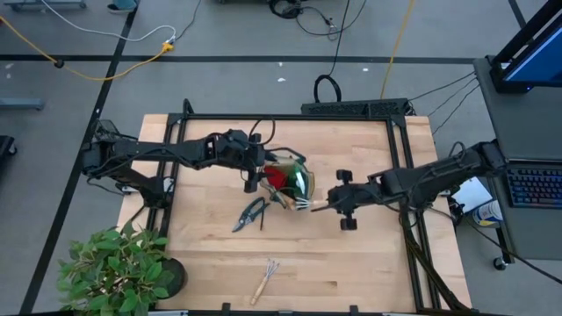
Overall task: Pick & Place Garden tools in Gardening bag
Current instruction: Put the top hand rake into the gardening bag
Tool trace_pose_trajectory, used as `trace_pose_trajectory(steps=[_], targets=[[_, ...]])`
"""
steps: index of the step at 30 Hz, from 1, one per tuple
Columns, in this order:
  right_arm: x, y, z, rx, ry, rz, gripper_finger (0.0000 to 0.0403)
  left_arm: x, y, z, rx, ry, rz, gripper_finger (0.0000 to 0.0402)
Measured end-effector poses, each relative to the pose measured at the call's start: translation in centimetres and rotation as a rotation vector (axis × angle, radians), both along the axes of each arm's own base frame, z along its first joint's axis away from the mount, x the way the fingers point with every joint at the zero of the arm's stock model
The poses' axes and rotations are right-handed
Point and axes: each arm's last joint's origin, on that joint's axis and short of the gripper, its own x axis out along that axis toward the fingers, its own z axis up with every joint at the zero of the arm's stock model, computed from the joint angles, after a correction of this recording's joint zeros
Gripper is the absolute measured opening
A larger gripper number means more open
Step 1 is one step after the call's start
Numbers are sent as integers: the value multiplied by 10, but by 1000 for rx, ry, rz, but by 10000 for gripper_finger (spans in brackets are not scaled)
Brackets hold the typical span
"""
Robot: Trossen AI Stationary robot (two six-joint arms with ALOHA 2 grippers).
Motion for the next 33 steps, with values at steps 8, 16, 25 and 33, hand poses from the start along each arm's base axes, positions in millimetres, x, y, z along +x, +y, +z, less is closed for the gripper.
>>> trace_pose_trajectory(steps=[8,16,25,33], targets=[[5,-20,1,-123,-3,83,56,0,0,0,33,3,-15,225],[11,-45,8,-211,-67,83,56,-5,4,-7,36,83,-24,225],[10,-74,8,-243,-56,3,56,-5,-12,-10,122,119,-159,225],[11,-81,9,-229,-75,27,60,-1,-4,-12,157,108,-106,225]])
